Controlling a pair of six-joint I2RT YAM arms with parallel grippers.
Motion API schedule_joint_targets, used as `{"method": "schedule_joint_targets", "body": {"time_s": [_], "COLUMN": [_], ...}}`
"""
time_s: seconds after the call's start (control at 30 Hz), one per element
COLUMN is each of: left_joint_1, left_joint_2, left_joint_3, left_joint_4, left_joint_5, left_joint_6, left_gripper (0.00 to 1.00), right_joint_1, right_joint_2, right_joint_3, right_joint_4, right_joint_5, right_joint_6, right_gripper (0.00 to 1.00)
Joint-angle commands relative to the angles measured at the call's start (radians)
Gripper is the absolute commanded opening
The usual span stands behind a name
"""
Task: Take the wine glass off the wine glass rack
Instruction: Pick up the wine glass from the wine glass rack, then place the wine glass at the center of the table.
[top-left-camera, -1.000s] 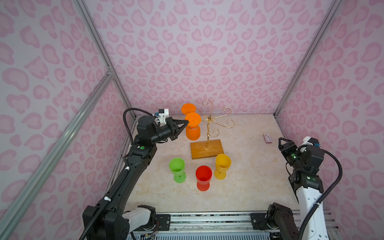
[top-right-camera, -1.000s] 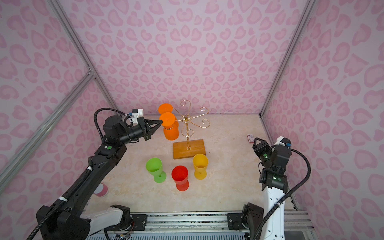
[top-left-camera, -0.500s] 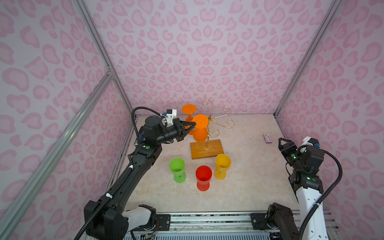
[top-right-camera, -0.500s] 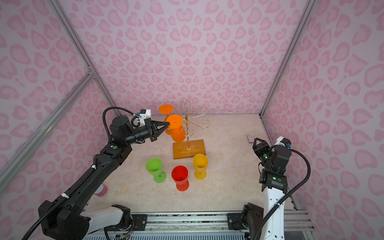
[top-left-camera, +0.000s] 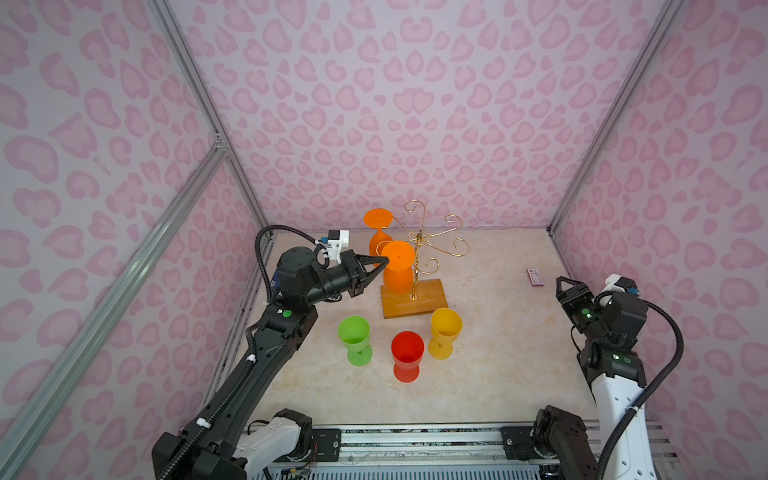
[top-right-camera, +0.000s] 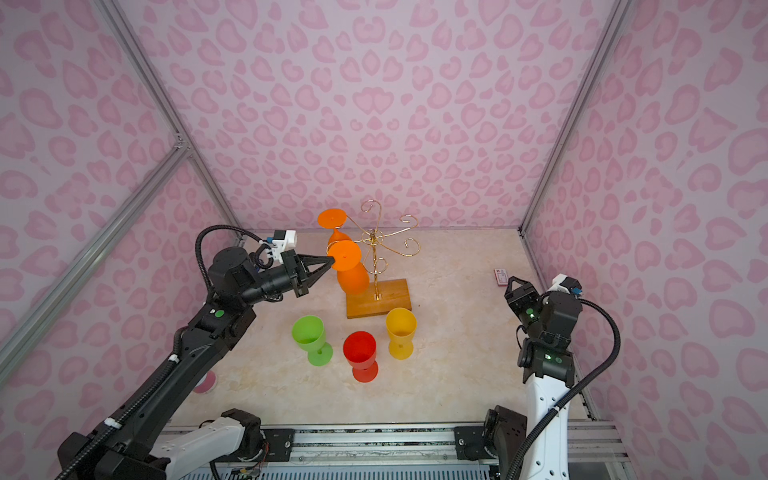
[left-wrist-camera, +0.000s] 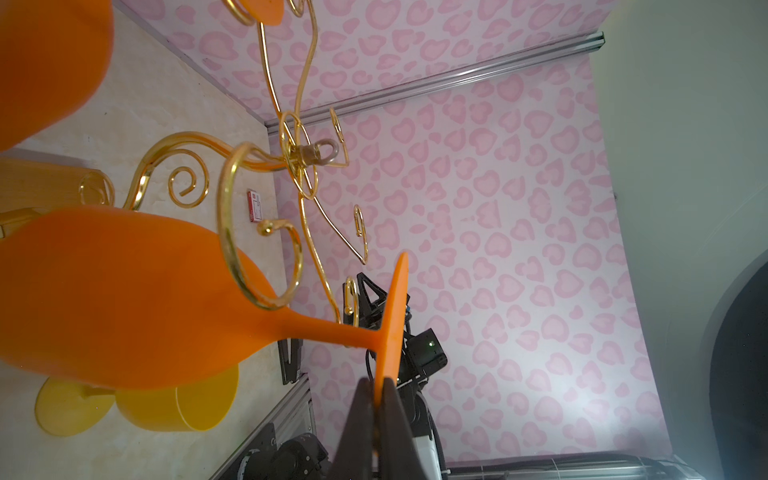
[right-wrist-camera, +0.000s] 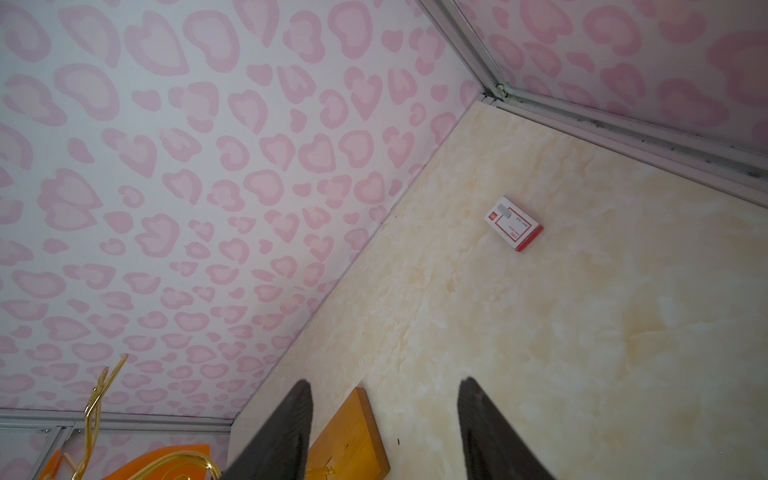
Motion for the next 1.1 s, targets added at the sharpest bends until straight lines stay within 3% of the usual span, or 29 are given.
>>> {"method": "schedule_joint_targets", "body": {"time_s": [0.0,0.27,0.4,0.5,0.63,0.83,1.07], "left_joint_1": [0.000,0.009,0.015,0.015,0.015,-0.005,-0.082], "left_joint_2": [-0.056,-0.215,-0.267,-0.265,-0.220,-0.096,0.040], "left_joint_3": [-0.017,0.025,0.128,0.208,0.284,0.290,0.291], "left_joint_4": [-0.023,-0.245,-0.363,-0.346,-0.239,0.147,0.532], "left_joint_5": [0.022,0.070,0.091,0.107,0.119,0.174,0.167], "left_joint_6": [-0.004,0.108,0.210,0.246,0.259,0.115,-0.070], "left_gripper": [0.03,0.03,0.03,0.03,0.03,0.03,0.03], "right_joint_1": [0.002,0.002,0.002,0.009,0.041,0.144,0.397], "right_joint_2": [0.003,0.006,0.004,-0.006,-0.034,-0.011,0.102], "right_joint_3": [-0.005,-0.002,0.002,0.009,0.017,0.054,0.096], "right_joint_4": [0.040,0.049,0.100,0.174,0.337,0.701,1.043], "right_joint_5": [-0.014,-0.032,-0.084,-0.138,-0.203,-0.333,-0.365], "right_joint_6": [0.002,0.017,0.044,0.081,0.132,0.259,0.365], "right_gripper": [0.57,0.57,0.56,0.56,0.56,0.57,0.69]}}
